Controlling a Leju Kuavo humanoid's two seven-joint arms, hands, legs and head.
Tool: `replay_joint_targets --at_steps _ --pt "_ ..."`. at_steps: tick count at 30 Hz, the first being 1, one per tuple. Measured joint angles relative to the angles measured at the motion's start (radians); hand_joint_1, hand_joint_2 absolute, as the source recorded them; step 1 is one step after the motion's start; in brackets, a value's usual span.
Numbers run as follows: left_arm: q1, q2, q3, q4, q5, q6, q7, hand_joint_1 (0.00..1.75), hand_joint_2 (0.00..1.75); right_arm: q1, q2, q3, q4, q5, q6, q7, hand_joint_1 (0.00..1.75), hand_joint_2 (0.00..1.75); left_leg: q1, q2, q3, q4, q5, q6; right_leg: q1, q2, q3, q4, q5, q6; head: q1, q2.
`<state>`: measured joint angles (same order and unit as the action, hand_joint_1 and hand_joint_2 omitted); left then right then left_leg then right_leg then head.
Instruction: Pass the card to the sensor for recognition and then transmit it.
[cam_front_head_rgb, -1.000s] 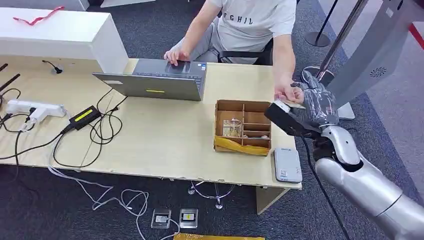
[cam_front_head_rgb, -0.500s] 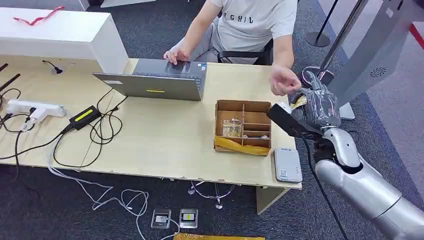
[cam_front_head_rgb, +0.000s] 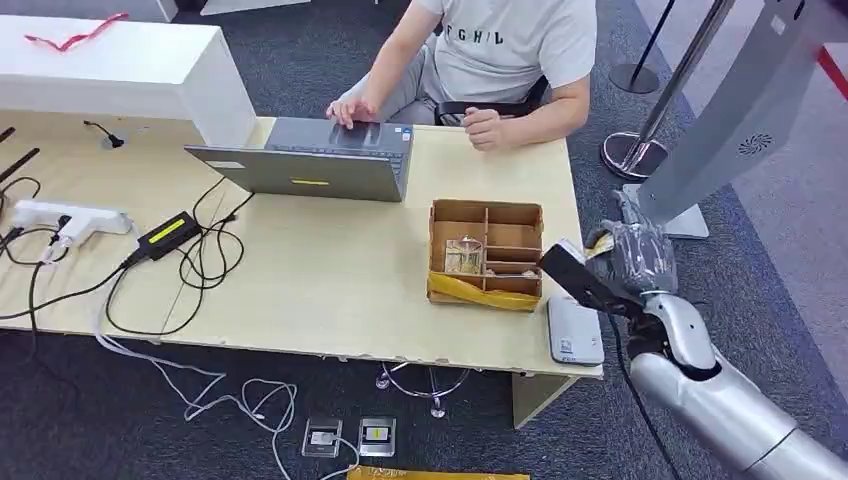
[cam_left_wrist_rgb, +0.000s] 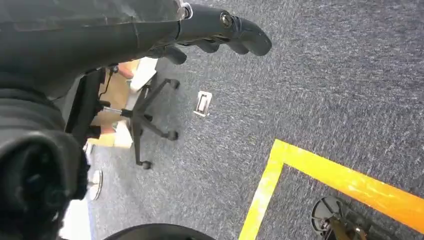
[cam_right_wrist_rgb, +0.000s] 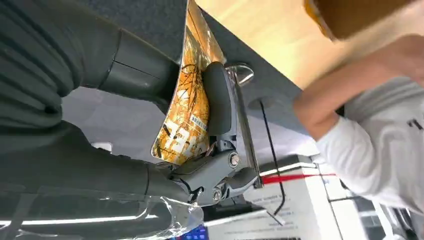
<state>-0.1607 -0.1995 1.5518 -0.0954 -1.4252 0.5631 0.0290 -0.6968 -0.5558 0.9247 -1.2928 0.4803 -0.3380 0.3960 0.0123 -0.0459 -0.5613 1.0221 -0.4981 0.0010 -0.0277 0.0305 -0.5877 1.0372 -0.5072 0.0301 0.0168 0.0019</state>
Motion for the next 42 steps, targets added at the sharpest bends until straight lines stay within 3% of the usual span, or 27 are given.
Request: replay_joint_targets --at_steps 13,20,31,42 --pt "0.000 -0.001 0.000 0.006 -0.002 0.014 0.008 0.00 0.00 0.057 -0.002 -0.009 0.027 -0.019 -0.006 -0.015 1.75 1.75 0.000 0.000 0.000 0.000 0.000 0.000 0.000 0.001 0.000 0.000 0.000 0.000 0.000 0.000" --pt "0.000 -0.001 0.000 0.006 -0.024 0.011 -0.024 0.00 0.00 0.141 -0.004 -0.015 0.053 -0.028 -0.011 -0.031 1.75 1.75 0.000 0.002 0.000 0.000 0.000 0.000 0.000 0.001 0.000 0.000 0.000 0.000 0.000 0.000" --pt "0.000 -0.003 0.001 0.008 -0.033 -0.002 -0.022 0.00 0.00 0.208 0.061 -0.041 0.151 -0.130 -0.061 -0.143 1.75 1.75 0.000 0.002 0.000 0.000 -0.001 -0.001 0.000 0.001 0.000 0.000 0.000 0.000 0.000 0.000" --pt "-0.001 -0.003 0.001 0.008 -0.040 -0.006 -0.050 0.00 0.00 0.227 0.101 -0.076 0.228 -0.186 -0.085 -0.169 1.75 1.75 0.000 0.004 0.003 0.000 -0.001 -0.001 0.000 0.004 0.002 0.000 0.000 0.000 0.000 0.000"
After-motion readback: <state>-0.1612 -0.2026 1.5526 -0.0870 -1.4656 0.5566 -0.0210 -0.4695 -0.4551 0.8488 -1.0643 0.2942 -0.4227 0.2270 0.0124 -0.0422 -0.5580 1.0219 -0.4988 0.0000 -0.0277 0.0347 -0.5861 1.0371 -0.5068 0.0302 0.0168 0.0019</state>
